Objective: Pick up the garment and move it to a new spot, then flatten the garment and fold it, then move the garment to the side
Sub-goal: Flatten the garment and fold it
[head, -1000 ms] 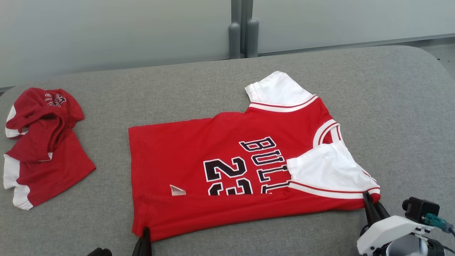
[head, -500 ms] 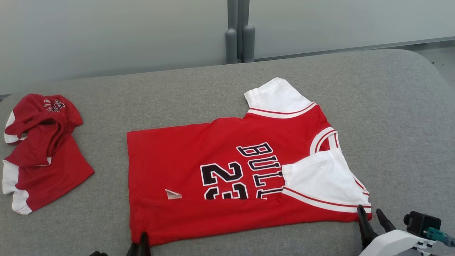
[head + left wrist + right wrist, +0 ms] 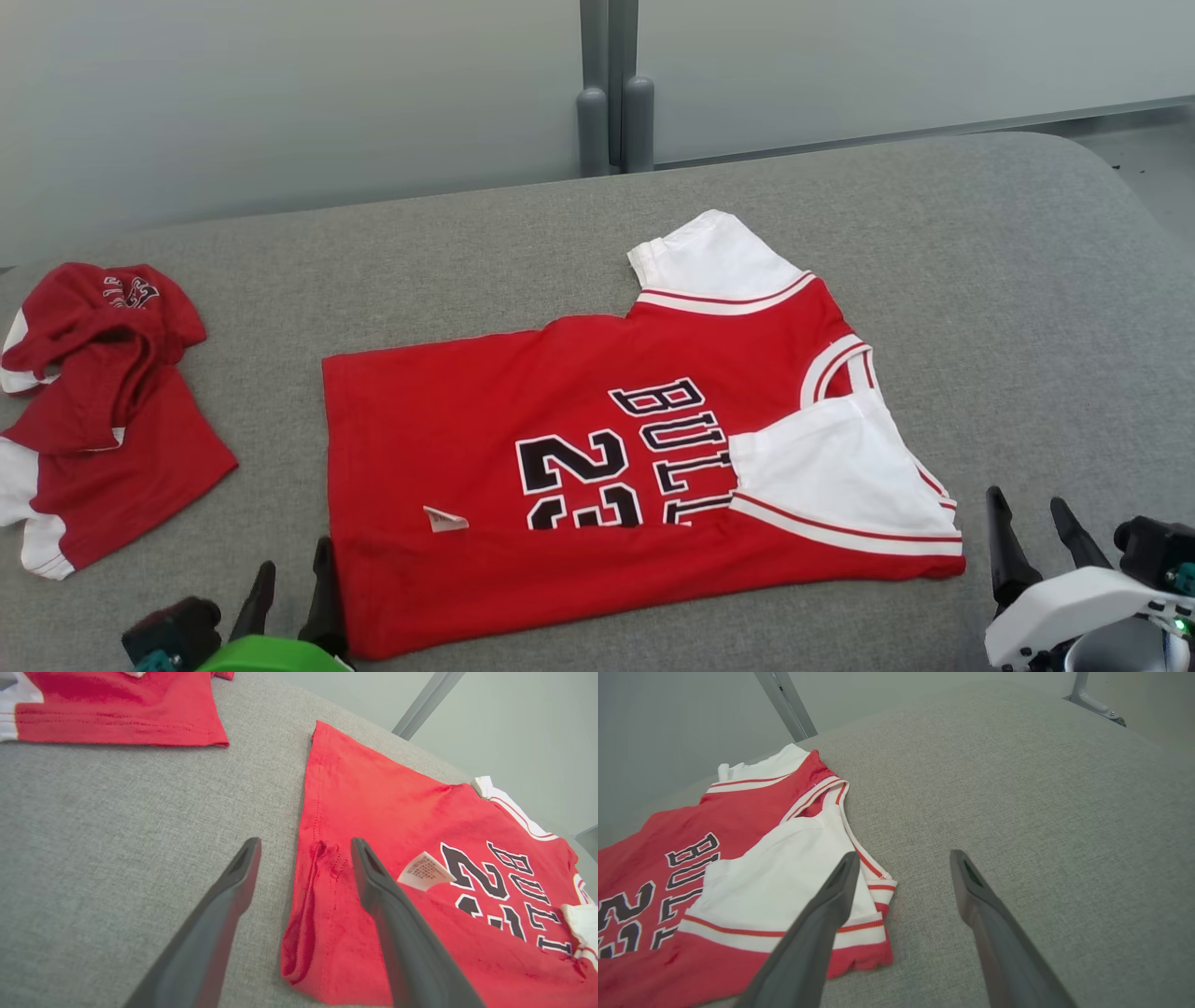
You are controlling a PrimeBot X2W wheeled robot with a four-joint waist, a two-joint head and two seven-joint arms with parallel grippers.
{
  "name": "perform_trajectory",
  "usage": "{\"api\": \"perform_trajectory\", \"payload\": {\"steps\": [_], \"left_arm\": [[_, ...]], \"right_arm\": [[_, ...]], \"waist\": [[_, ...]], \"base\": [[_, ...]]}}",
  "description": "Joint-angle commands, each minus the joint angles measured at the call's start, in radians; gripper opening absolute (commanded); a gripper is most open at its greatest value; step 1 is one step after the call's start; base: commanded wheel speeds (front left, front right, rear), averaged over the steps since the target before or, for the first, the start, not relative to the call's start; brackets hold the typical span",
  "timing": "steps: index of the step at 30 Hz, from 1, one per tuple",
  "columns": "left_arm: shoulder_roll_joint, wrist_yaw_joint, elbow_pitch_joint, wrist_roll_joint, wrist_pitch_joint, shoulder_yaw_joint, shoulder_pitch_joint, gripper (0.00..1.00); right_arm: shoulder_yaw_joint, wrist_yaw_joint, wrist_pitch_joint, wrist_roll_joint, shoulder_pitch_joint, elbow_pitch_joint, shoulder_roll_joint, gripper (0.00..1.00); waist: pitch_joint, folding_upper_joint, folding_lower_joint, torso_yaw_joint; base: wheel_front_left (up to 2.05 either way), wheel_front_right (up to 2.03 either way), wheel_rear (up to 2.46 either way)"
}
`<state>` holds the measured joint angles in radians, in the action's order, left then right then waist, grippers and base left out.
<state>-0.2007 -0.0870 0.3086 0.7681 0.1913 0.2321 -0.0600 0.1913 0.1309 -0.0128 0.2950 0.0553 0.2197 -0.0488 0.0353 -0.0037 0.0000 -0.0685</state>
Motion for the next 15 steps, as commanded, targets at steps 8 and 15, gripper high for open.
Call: {"api": "perform_trajectory", "payload": {"steps": [8, 15], "left_arm": [[-0.078, 0.011, 0.023, -0.069, -0.054, 0.028, 0.175, 1.00], [-0.098, 0.040, 0.133, -0.115, -0.120, 0.077, 0.362, 1.00]], "right_arm": [[-0.025, 0.000, 0.026, -0.059, -0.065, -0.077, -0.003, 1.00], [-0.098, 0.000, 0.034, -0.063, -0.125, -0.086, -0.003, 1.00]], "waist": [[0.026, 0.0037, 0.0000, -0.017], [0.097, 0.0037, 0.0000, -0.036]], "base": [[0.00, 0.00, 0.00], [0.00, 0.00, 0.00]]}}
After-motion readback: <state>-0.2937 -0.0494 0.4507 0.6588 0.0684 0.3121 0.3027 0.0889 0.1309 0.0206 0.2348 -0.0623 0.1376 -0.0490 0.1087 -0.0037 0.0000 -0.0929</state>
